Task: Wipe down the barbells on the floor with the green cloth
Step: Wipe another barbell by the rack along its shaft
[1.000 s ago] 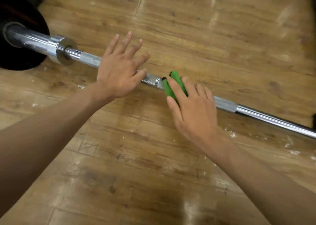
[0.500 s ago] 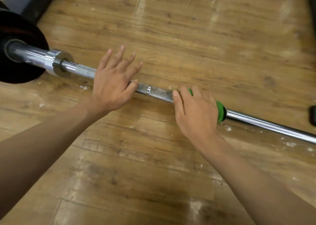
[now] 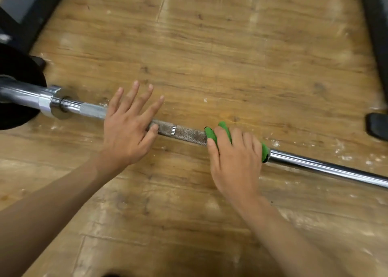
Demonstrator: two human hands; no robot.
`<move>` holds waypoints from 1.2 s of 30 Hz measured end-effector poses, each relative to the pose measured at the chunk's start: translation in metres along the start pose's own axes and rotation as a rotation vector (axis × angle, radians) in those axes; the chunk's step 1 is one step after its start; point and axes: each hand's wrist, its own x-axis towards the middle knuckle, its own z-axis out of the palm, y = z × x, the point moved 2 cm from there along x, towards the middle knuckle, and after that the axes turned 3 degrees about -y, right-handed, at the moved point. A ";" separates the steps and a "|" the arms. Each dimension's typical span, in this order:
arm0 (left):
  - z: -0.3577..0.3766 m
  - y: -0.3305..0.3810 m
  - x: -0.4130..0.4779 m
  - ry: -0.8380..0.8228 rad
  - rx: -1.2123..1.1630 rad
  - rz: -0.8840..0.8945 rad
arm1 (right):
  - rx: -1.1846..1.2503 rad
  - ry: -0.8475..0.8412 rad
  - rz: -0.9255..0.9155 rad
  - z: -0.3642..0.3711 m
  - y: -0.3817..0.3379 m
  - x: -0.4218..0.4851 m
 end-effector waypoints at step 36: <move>-0.022 0.036 -0.031 -0.320 0.028 0.347 | -0.174 -0.598 -0.702 -0.037 0.054 -0.014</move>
